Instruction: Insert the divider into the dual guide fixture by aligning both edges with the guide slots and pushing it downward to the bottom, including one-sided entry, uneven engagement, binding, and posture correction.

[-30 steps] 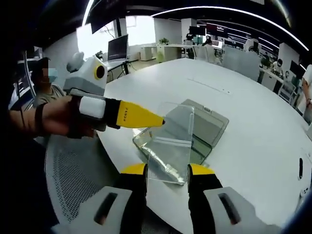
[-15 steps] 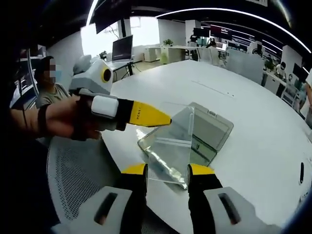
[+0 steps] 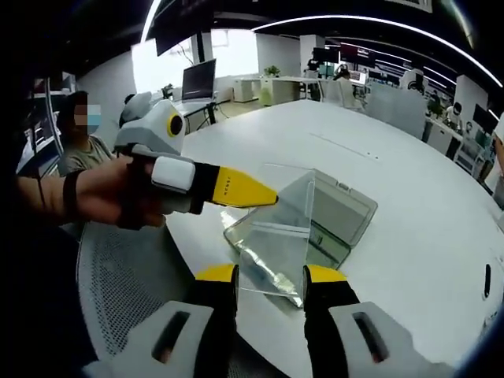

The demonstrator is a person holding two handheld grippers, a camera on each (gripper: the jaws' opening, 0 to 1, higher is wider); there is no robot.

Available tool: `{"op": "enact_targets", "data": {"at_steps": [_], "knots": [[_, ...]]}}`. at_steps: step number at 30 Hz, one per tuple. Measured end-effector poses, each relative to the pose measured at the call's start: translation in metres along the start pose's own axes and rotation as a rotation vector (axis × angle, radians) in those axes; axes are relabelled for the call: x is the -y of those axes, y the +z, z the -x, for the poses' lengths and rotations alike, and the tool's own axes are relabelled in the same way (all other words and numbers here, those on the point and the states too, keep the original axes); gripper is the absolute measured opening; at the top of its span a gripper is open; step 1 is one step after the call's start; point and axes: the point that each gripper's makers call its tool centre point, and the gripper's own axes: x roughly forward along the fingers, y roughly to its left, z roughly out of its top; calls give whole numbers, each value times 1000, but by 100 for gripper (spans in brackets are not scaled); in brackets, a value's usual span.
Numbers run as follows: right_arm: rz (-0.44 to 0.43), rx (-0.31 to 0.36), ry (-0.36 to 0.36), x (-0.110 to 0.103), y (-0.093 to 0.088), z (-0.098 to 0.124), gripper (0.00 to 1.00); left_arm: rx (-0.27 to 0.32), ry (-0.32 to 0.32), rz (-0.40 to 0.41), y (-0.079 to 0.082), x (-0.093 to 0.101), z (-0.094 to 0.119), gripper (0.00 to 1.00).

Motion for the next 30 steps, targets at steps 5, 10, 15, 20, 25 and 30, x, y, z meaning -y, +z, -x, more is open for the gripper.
{"op": "enact_targets", "data": {"at_steps": [5, 10, 15, 20, 25, 30], "knots": [[0, 3, 7, 0, 0, -1, 29, -6, -21, -3, 0, 5, 1, 0], [6, -4, 21, -1, 0, -3, 30, -19, -23, -42, 0, 7, 3, 0], [3, 8, 35, -2, 3, -3, 30, -36, -28, -73, 1, 8, 6, 0], [-6, 14, 60, -4, 4, -2, 27, -64, -22, -148, -2, 8, 8, 0], [-3, 23, 68, -4, 6, -1, 28, -73, -39, -151, -4, 10, 8, 0], [24, 29, 66, 0, 8, 2, 27, -107, -39, -173, -9, 9, 11, 0]]}}
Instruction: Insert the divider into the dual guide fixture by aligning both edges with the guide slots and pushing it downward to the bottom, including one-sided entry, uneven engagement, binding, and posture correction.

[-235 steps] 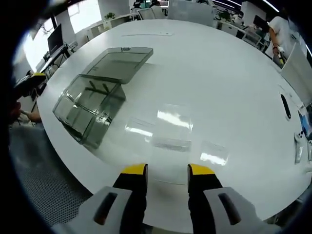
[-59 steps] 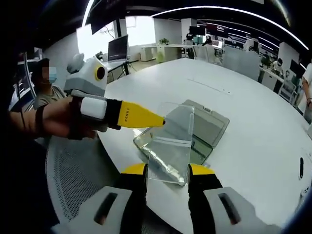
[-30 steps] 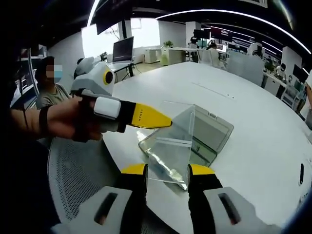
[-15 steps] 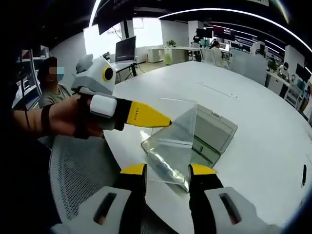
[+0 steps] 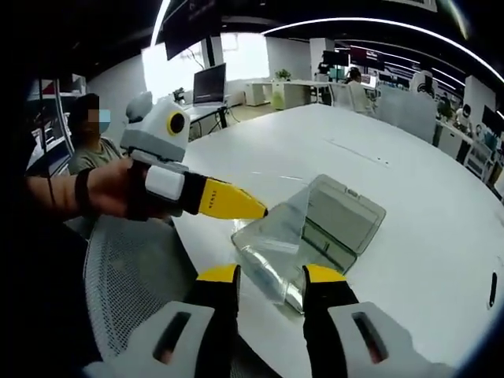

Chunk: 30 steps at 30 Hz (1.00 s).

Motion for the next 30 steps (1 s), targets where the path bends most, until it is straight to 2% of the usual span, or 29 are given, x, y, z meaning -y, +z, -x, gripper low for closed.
{"op": "enact_targets", "data": {"at_steps": [5, 7, 10, 14, 18, 20, 26, 28, 29, 30], "knots": [[-18, 26, 29, -1, 4, 2, 28, -15, -4, -30, -2, 0, 2, 0], [19, 47, 55, -5, 7, 2, 28, -17, 4, -41, -1, -2, 4, 0], [24, 51, 70, -8, 8, 2, 28, -24, 8, -54, -2, -4, 6, 0], [2, 70, 91, -12, 11, 1, 29, -18, 2, -54, 0, -3, 8, 0], [3, 73, 124, -16, 11, -1, 31, -1, -26, -68, 4, 2, 12, 0], [0, 84, 146, -19, 13, 0, 32, 9, -61, -73, 7, 9, 15, 0], [-25, 123, 187, -19, 18, 5, 34, -3, -88, -94, 8, 14, 18, 0], [-36, 147, 219, -22, 22, 7, 33, -9, -106, -100, 7, 17, 19, 0], [-76, 176, 270, -29, 26, 8, 32, -13, -121, -106, 8, 21, 19, 0], [-110, 180, 288, -30, 26, 9, 33, -14, -130, -109, 8, 23, 19, 0]]}}
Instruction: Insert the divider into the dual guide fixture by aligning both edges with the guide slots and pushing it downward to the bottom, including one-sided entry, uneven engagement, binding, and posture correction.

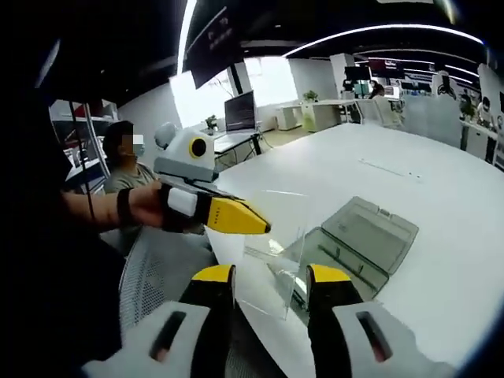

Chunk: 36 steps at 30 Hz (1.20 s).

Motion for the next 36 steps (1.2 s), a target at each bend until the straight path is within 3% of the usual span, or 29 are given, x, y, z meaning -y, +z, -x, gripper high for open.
{"op": "enact_targets", "data": {"at_steps": [8, 18, 23, 27, 36], "knots": [[-32, 32, 38, -4, 2, 3, 30, -40, -50, -32, -5, 11, -1, 0], [-112, 53, 92, -11, -1, 4, 21, -24, -103, -1, -5, 18, -2, 0], [-160, 73, 121, -13, 0, 5, 15, 5, -128, 35, -2, 22, 0, 0], [-214, 121, 210, -25, 6, 8, 14, 32, -162, 90, 3, 23, 3, 0], [-290, 196, 262, -28, 16, 15, 10, 89, -206, 161, 9, 27, 8, 0]]}}
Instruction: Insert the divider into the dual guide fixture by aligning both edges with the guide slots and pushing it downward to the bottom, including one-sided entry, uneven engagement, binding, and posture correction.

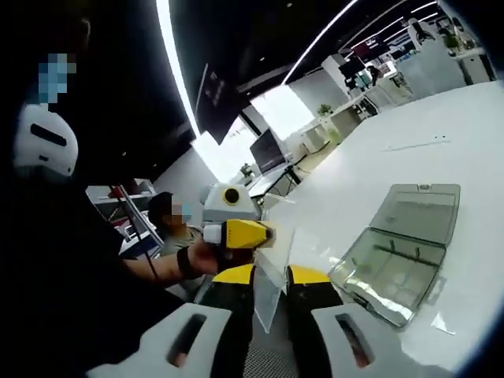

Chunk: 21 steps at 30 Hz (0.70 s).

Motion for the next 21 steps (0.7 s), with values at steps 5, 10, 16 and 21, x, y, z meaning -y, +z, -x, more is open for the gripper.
{"op": "enact_targets", "data": {"at_steps": [5, 10, 16, 21], "knots": [[-91, 71, 42, -5, 11, 2, 6, 50, -31, 37, 7, 5, 1, 0], [-113, 71, 69, -8, 12, 1, 4, 70, -53, 84, 7, 9, -1, 0], [-238, 88, 116, -17, 19, 3, 1, 114, -86, 130, 11, 15, -2, 0], [-279, 103, 112, -17, 24, 2, 0, 160, -106, 171, 17, 16, -1, 0]]}}
